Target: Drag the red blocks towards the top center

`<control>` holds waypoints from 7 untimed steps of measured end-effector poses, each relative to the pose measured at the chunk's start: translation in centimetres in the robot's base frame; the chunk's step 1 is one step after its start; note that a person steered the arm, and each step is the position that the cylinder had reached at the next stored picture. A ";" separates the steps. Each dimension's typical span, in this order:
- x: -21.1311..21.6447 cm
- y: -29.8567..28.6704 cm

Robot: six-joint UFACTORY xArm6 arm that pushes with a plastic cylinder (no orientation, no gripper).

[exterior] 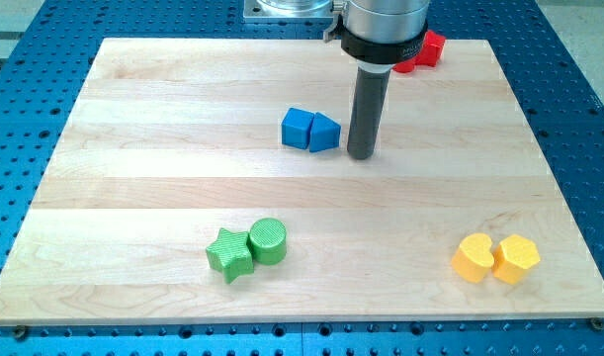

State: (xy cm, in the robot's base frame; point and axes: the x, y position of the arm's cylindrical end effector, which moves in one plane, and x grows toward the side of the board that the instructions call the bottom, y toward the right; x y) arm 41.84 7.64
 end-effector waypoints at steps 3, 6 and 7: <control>0.0 0.3; -1.2 7.9; -6.2 11.9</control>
State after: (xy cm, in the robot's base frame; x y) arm 35.61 19.49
